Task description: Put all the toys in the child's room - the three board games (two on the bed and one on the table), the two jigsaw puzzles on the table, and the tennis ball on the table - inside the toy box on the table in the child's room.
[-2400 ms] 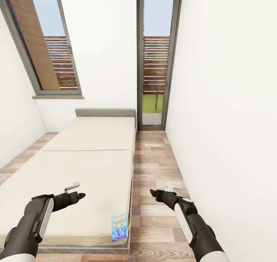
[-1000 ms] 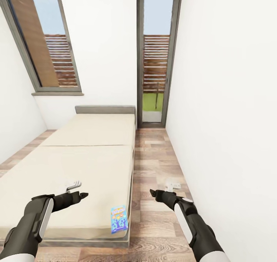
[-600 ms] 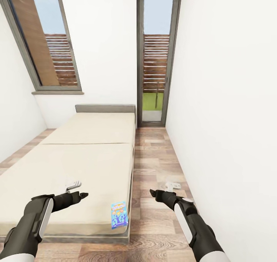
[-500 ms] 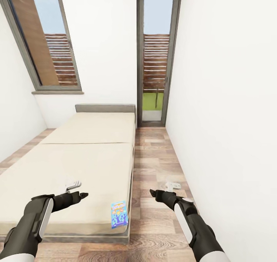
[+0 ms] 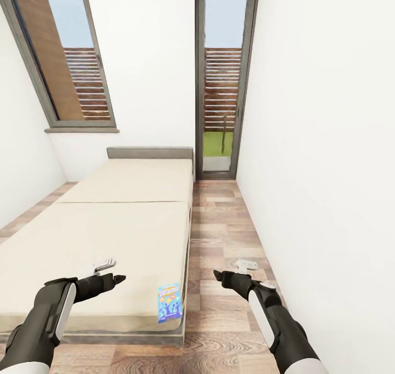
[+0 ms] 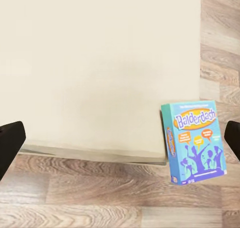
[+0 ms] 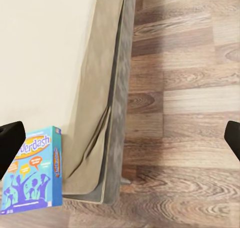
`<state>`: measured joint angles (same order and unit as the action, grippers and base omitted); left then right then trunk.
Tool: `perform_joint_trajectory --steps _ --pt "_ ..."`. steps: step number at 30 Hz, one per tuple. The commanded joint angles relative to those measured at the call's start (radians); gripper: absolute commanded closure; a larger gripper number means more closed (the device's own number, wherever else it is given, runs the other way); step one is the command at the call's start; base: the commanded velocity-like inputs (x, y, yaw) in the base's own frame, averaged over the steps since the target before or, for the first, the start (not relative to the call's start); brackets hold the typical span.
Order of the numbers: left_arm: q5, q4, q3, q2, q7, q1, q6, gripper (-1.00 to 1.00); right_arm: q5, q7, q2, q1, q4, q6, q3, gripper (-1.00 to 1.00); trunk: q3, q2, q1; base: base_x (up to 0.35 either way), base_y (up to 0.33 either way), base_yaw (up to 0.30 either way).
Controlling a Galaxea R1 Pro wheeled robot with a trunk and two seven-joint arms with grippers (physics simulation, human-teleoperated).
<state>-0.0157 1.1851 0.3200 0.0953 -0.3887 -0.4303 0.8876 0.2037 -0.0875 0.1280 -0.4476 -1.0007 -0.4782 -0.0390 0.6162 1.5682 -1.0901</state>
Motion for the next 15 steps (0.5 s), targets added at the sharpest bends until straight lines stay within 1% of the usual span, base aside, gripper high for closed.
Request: perform_joint_trajectory --steps 1,6,8,13,15 --pt "-0.002 0.0 0.002 0.0 -0.005 -0.001 0.005 -1.0 0.002 -0.001 0.0 0.0 -0.001 -0.005 0.001 -1.0 0.004 0.008 -0.004 0.0 0.0 0.0" --pt "-0.001 -0.006 0.003 0.0 -0.005 -0.001 0.006 -1.0 0.002 -0.002 0.0 0.0 -0.002 -0.005 0.002 -1.0 0.02 0.043 -0.023 0.0 0.0 0.0" --pt "0.0 -0.025 0.006 0.001 -0.011 -0.001 0.006 -1.0 0.002 -0.003 0.0 -0.001 -0.002 -0.005 0.003 -1.0 0.026 0.057 -0.031 0.0 0.0 0.0" --pt "0.002 -0.065 0.02 0.002 -0.041 -0.004 0.006 -1.0 0.002 -0.003 -0.001 0.0 -0.002 -0.005 0.004 -1.0 0.042 0.092 -0.05 0.0 0.0 0.0" --pt "0.005 -0.087 0.031 0.003 -0.067 -0.005 0.006 -1.0 0.002 -0.003 -0.001 -0.001 -0.002 -0.005 0.005 -1.0 0.048 0.106 -0.058 0.0 0.0 0.0"
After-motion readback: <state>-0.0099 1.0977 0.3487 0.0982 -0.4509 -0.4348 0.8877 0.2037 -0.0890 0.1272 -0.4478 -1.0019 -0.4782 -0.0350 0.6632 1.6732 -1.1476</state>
